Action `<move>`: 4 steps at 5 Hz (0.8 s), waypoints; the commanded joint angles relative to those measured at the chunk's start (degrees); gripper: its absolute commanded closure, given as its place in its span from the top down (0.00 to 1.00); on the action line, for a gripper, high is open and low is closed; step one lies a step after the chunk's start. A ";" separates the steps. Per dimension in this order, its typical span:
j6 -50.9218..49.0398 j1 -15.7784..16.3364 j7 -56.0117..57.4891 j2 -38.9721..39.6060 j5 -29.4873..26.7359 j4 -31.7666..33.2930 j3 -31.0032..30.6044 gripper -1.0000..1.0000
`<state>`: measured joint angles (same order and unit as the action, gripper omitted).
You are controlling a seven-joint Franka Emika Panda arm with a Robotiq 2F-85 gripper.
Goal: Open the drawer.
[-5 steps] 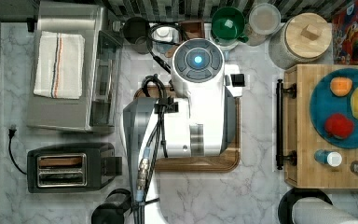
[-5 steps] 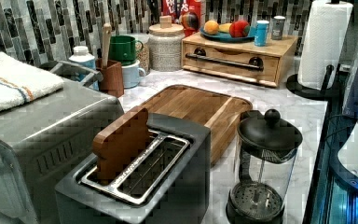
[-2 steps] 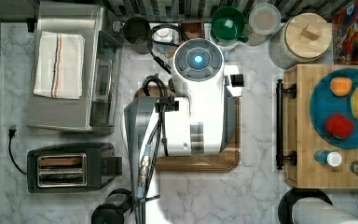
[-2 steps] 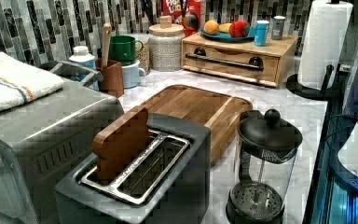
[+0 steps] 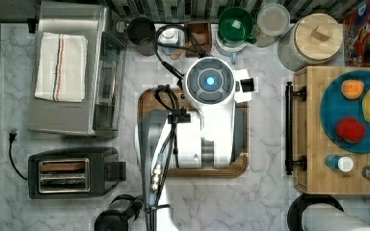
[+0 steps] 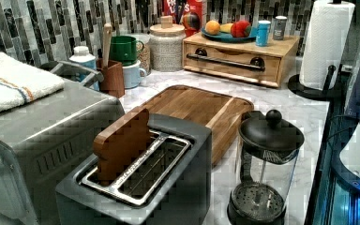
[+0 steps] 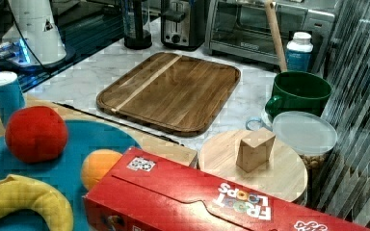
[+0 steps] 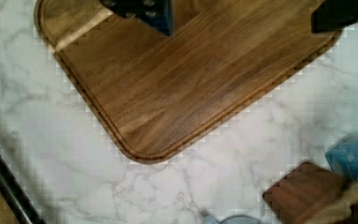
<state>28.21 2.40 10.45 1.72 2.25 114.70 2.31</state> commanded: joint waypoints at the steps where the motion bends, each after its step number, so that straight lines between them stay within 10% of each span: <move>1: -1.07 -4.51 25.22 -2.91 -1.81 9.20 2.76 1.00; 4: 2.80 -7.51 40.73 -1.31 -0.53 9.26 5.91 1.00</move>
<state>28.62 -3.51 45.88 1.94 1.22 128.69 6.73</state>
